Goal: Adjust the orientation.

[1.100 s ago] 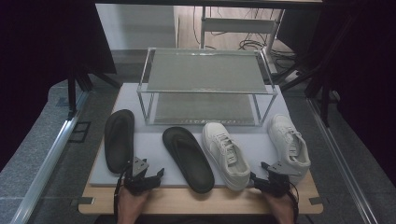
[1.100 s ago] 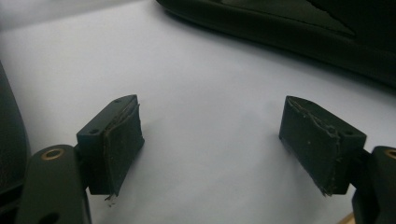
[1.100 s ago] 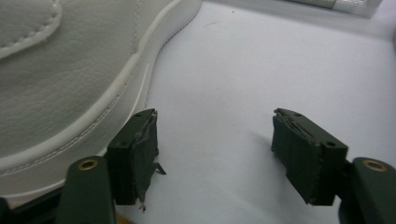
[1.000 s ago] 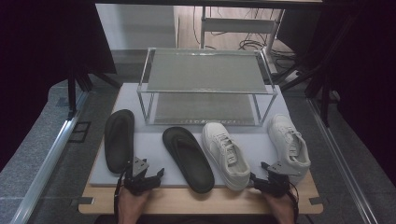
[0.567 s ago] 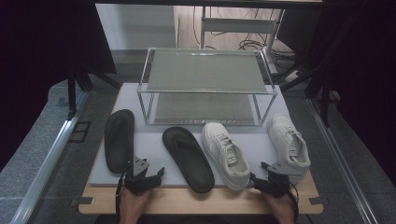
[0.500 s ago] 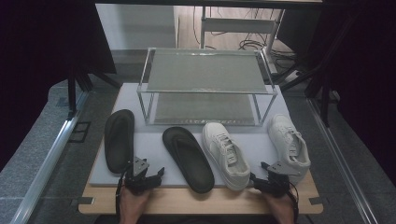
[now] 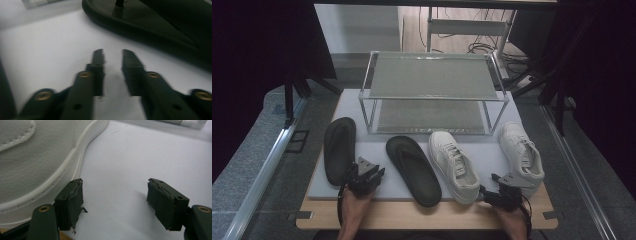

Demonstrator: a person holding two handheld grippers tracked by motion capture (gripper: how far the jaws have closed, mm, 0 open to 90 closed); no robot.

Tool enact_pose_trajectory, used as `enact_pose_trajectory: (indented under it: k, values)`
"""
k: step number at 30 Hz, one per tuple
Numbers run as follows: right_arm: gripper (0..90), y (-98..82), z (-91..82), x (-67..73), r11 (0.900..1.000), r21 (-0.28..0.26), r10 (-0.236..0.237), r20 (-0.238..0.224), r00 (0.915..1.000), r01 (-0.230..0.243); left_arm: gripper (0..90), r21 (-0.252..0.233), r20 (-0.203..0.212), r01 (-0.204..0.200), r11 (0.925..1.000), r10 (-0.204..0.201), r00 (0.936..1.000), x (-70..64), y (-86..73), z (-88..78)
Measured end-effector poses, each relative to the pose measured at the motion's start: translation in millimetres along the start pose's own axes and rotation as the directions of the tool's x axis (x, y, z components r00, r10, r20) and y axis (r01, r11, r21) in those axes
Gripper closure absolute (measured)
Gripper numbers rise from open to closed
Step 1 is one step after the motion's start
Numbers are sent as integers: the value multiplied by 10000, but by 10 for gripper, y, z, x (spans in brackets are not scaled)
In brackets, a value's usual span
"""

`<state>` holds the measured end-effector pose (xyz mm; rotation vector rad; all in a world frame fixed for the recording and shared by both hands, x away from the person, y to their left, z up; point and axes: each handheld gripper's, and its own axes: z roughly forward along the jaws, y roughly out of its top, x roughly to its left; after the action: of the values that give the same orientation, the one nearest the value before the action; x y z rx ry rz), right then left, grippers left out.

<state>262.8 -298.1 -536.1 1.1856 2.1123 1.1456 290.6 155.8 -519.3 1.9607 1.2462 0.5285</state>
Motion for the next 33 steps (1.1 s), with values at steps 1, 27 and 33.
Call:
enact_pose_trajectory:
  k: [1, 27, 33]
  values:
    - [290, 0, 0, 0, 10000, 0, 0, 0, 10000, 0, 824, 0, 0, 0, 10000, 0, 10000, 0, 0, 0]
    - [281, 0, 0, -5, 10000, 6, 5, -68, 10000, -5, 900, 746, 611, 306, 9967, -351, 9975, -20, 449, 556]
    - [280, 0, 0, -5, 10000, 9, 16, -81, 10000, -16, 900, 763, 567, 286, 9967, -330, 9978, -39, 487, 602]
